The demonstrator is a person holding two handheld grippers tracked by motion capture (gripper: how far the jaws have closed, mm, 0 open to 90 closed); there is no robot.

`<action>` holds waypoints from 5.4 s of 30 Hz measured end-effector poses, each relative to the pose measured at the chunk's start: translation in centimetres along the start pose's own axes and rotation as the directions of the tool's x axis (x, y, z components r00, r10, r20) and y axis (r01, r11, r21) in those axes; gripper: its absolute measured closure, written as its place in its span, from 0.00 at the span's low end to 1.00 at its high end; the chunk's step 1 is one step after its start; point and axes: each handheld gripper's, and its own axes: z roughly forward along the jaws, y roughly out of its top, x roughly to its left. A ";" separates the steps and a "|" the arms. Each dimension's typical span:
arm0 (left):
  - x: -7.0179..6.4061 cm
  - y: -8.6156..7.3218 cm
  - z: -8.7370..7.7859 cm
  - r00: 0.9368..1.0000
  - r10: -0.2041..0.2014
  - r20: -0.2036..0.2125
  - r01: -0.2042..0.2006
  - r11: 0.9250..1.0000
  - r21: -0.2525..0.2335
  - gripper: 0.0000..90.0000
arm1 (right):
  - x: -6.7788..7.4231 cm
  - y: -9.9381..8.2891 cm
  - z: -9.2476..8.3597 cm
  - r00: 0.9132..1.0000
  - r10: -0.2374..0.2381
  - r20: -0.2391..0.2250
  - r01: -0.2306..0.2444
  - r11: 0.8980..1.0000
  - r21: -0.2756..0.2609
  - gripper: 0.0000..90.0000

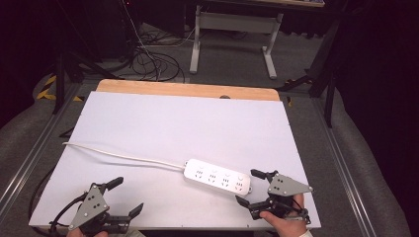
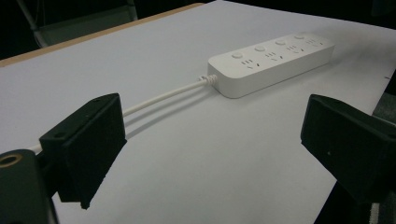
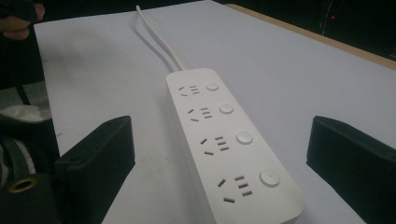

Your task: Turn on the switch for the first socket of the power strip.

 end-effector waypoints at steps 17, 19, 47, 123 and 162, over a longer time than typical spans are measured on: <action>0.0 0.0 0.0 1.000 0.001 -0.009 -0.001 1.000 0.005 0.08 | 0.0 0.1 -0.2 1.000 -0.002 0.002 0.002 1.000 -0.009 0.09; -0.1 0.0 0.0 1.000 -0.004 -0.006 0.004 1.000 0.005 0.08 | 0.0 0.1 -0.2 1.000 -0.004 0.002 0.004 1.000 -0.009 0.09; 0.3 0.1 -0.1 1.000 -0.016 0.001 0.016 1.000 0.026 0.08 | -0.3 3.1 0.4 0.999 -0.031 -0.018 0.032 0.999 0.025 0.12; 0.2 0.1 -0.1 1.000 -0.007 0.009 0.007 1.000 0.027 0.09 | -0.3 11.0 7.3 0.987 -0.039 -0.154 0.076 0.968 0.241 0.93; 0.3 0.1 -0.2 1.000 -0.010 0.007 0.009 0.999 0.031 0.09 | -1.7 8.2 14.7 0.992 0.004 -0.123 0.048 0.908 0.416 1.00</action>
